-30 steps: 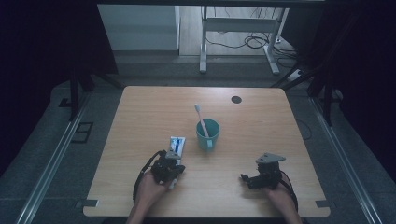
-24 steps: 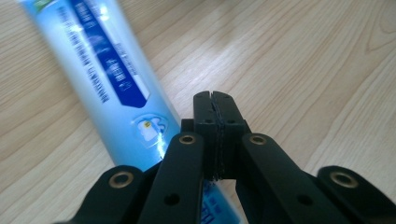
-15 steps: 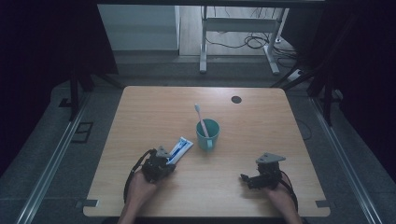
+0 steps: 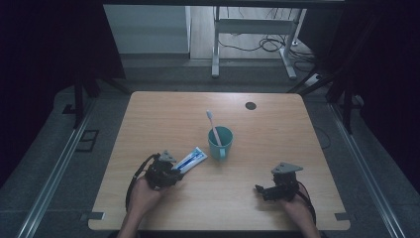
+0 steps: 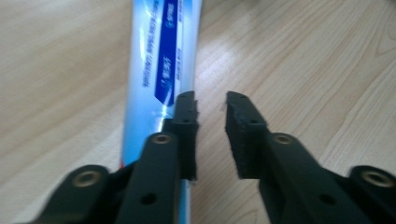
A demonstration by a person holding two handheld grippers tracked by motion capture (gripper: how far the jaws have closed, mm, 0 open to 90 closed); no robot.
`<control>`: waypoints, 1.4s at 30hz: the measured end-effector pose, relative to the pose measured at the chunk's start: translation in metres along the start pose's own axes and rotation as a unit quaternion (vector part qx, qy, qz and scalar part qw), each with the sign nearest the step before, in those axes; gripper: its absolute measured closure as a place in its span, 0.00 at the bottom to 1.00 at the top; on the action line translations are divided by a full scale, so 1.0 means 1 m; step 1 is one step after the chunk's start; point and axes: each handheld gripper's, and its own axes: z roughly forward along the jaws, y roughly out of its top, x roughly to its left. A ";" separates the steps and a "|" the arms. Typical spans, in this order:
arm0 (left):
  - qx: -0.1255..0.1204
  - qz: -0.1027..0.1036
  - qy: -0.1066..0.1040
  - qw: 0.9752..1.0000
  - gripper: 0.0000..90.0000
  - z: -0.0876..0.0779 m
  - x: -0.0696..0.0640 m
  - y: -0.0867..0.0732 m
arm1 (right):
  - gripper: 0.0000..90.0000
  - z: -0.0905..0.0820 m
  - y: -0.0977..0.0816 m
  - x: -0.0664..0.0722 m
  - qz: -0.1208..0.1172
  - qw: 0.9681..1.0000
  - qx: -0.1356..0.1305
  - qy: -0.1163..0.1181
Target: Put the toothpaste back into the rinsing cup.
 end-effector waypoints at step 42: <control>0.271 0.031 0.048 0.961 0.54 0.058 0.012 0.068 | 0.00 -0.001 0.000 0.000 0.000 1.000 0.000 0.001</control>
